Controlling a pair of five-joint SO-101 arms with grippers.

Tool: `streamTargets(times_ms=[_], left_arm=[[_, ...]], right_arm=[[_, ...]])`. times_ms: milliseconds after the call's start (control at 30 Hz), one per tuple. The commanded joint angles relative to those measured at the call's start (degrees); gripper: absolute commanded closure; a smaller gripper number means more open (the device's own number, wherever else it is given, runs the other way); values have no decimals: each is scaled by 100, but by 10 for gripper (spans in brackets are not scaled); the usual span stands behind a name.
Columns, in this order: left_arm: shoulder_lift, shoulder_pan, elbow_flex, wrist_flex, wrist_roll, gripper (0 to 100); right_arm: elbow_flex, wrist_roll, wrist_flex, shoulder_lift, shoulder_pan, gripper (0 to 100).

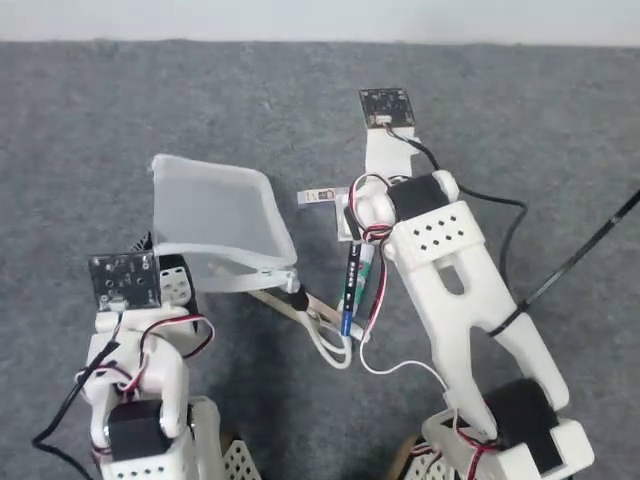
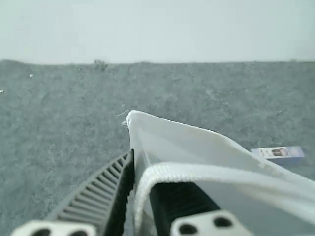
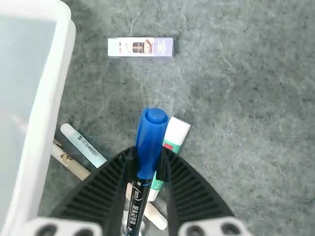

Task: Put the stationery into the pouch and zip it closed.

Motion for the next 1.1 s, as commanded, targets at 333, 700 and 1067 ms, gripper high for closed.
streamTargets(times_ms=[333,700,1067], left_arm=[[35,44,-1903,914,62,991],[2927,185,-3670,1134,-105,991],[5081,202,-6035,2541,571,991]], right_arm=[[246,-105,-488,-400,4,991],[246,-114,-497,-391,268,991],[246,-114,-497,-382,268,991]])
